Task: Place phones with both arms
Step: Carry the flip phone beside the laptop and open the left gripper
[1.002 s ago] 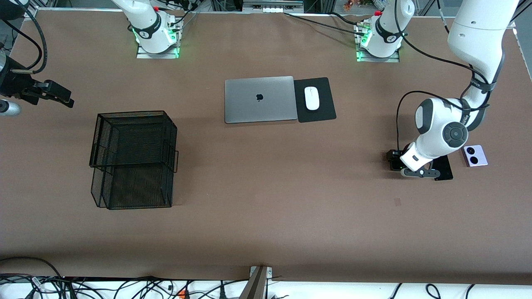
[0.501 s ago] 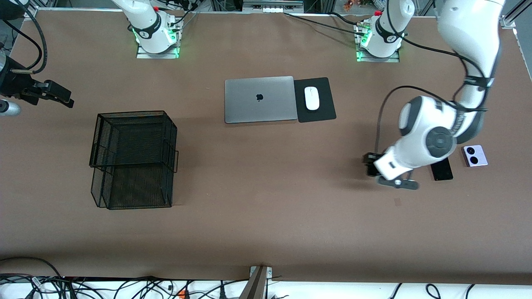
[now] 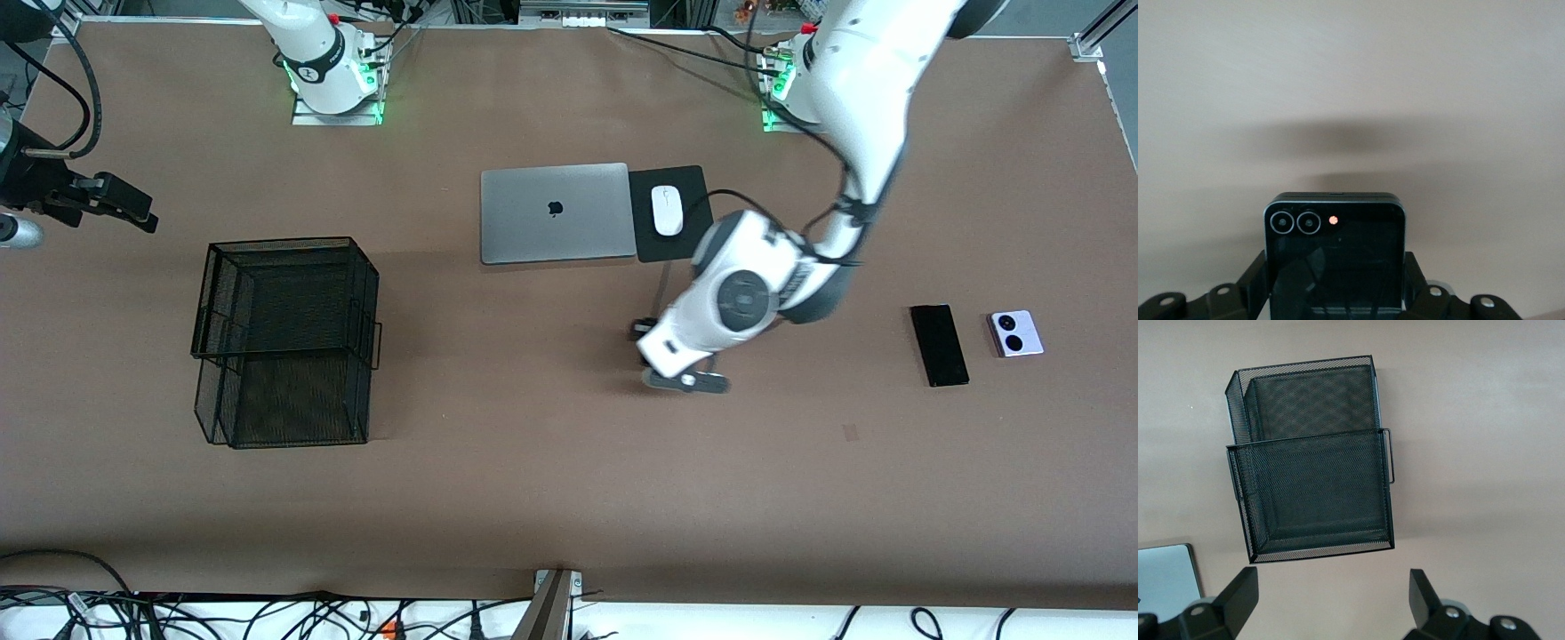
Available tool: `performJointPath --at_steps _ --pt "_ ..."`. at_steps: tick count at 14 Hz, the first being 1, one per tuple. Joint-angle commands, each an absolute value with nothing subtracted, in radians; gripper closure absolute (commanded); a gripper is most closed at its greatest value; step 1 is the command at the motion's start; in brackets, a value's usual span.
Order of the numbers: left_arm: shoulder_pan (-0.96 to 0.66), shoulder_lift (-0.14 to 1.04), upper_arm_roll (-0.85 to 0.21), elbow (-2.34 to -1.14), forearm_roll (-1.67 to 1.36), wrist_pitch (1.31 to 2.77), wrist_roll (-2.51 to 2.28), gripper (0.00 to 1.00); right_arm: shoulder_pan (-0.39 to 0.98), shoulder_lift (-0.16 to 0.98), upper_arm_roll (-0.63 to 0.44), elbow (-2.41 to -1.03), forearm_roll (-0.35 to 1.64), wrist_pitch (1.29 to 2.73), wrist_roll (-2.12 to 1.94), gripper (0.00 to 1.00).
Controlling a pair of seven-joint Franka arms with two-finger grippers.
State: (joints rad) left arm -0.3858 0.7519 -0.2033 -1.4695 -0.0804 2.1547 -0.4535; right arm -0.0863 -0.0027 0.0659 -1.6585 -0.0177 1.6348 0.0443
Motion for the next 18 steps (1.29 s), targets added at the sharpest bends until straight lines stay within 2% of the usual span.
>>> performJointPath --at_steps 1,4,6,7,8,9,14,18 --pt "-0.484 0.824 -0.187 -1.404 -0.092 2.21 -0.541 0.62 -0.095 -0.009 0.078 -1.657 -0.012 1.637 0.04 0.0" --pt "-0.558 0.886 -0.183 -1.413 -0.087 2.324 -0.635 0.62 -0.097 -0.009 0.078 -1.657 -0.011 1.64 0.04 0.0" --pt "-0.58 0.907 -0.176 -1.417 -0.086 2.33 -0.647 0.62 -0.095 -0.009 0.08 -1.655 -0.012 1.632 0.041 0.0" --pt "-0.581 0.907 -0.176 -1.417 -0.086 2.33 -0.647 0.59 -0.095 -0.009 0.08 -1.655 -0.012 1.631 0.046 0.0" --pt "-0.58 0.907 -0.176 -1.417 -0.086 2.33 -0.647 0.39 -0.095 -0.008 0.08 -1.657 -0.011 1.634 0.048 0.0" --pt "-0.58 0.905 -0.175 -1.417 -0.086 2.332 -0.647 0.0 -0.095 -0.003 0.08 -1.657 -0.011 1.638 0.049 0.0" --pt "-0.551 0.827 -0.173 -1.424 -0.086 2.252 -0.657 0.0 -0.094 0.003 0.08 -1.657 -0.005 1.647 0.041 0.0" --pt "-0.462 0.651 -0.169 -1.417 -0.083 2.03 -0.65 0.0 -0.083 0.012 0.081 -1.655 -0.006 1.652 0.043 0.0"
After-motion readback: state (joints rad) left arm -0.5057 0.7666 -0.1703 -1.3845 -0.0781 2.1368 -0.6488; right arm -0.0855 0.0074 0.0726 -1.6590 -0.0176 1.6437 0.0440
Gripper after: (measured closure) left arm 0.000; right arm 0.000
